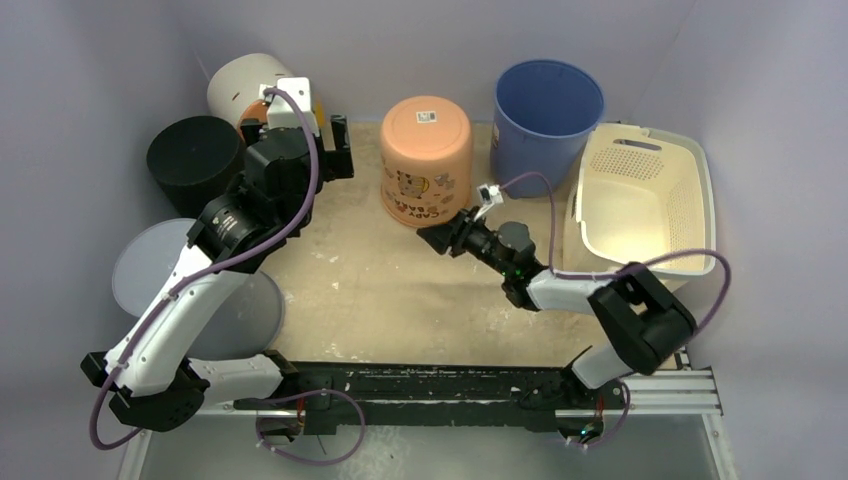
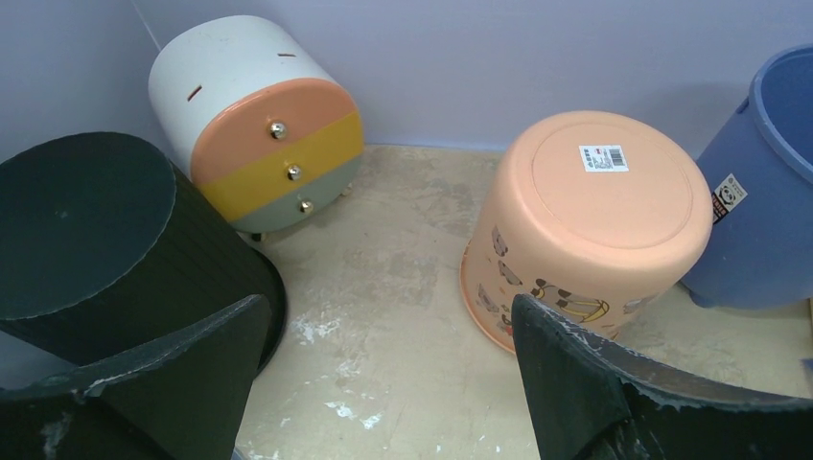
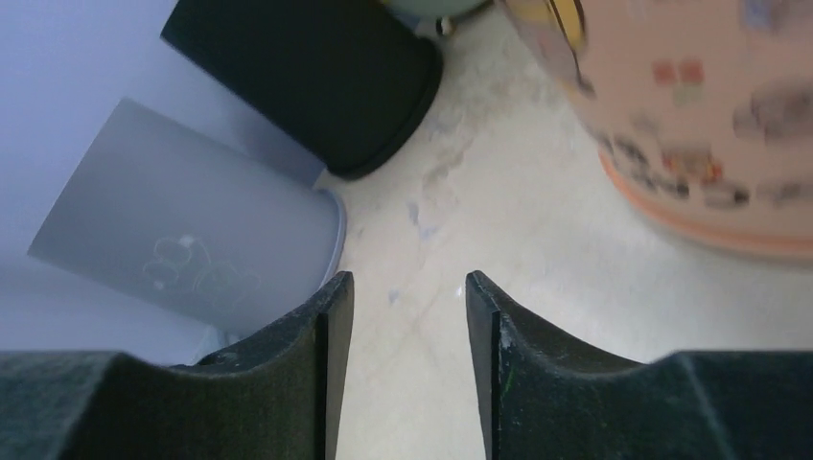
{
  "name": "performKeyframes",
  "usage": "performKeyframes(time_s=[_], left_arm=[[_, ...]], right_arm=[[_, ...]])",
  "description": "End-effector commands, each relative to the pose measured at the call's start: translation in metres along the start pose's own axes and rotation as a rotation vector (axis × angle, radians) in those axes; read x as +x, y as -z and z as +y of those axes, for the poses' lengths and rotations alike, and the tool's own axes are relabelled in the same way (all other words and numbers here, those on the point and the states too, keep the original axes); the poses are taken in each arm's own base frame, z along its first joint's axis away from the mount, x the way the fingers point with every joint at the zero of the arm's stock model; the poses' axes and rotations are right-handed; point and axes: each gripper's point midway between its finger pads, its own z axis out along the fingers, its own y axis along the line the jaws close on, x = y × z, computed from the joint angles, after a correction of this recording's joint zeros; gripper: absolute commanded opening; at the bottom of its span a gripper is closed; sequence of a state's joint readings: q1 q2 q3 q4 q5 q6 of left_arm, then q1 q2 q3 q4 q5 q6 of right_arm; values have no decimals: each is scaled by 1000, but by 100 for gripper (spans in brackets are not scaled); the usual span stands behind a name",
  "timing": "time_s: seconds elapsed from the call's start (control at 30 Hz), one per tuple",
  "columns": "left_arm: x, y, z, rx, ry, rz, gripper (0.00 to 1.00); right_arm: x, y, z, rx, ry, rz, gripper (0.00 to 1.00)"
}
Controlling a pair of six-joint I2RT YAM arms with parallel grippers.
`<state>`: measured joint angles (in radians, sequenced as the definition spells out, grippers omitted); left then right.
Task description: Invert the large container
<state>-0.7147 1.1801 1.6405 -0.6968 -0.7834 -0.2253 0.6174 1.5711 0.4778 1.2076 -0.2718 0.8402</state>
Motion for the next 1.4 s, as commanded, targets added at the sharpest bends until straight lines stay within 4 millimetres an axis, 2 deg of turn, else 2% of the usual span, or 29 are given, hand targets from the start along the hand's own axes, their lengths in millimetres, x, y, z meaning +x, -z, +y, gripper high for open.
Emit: performKeyframes(time_s=[0.0, 0.2, 0.33, 0.4, 0.6, 0.8, 0.97, 1.1, 1.2, 1.23, 1.37], left_arm=[[-5, -2, -7, 23, 30, -22, 93], [-1, -3, -10, 35, 25, -13, 93], [-1, -2, -9, 38, 20, -11, 93], [-1, -1, -9, 40, 18, -12, 93], [3, 0, -9, 50, 17, -10, 93], [13, -1, -9, 49, 1, 3, 93], [16, -1, -8, 52, -2, 1, 93], [19, 0, -7, 55, 0, -2, 93], [20, 0, -5, 48, -6, 0, 93], [21, 1, -4, 46, -7, 1, 93], [23, 1, -1, 35, -13, 4, 93]], right_arm=[[-17, -2, -31, 337, 221, 50, 51], [-23, 20, -84, 693, 261, 102, 71], [-16, 29, -110, 824, 270, 129, 91], [-19, 26, -117, 853, 291, 127, 95], [-43, 8, -133, 926, 343, 78, 100], [-72, -30, -150, 960, 404, 61, 100], [-82, -79, -156, 898, 476, 63, 100], [-100, -132, -146, 772, 554, 28, 100], [-105, -167, -139, 679, 600, 39, 100], [-114, -179, -132, 651, 611, 21, 100], [-120, -204, -119, 548, 664, -1, 100]])
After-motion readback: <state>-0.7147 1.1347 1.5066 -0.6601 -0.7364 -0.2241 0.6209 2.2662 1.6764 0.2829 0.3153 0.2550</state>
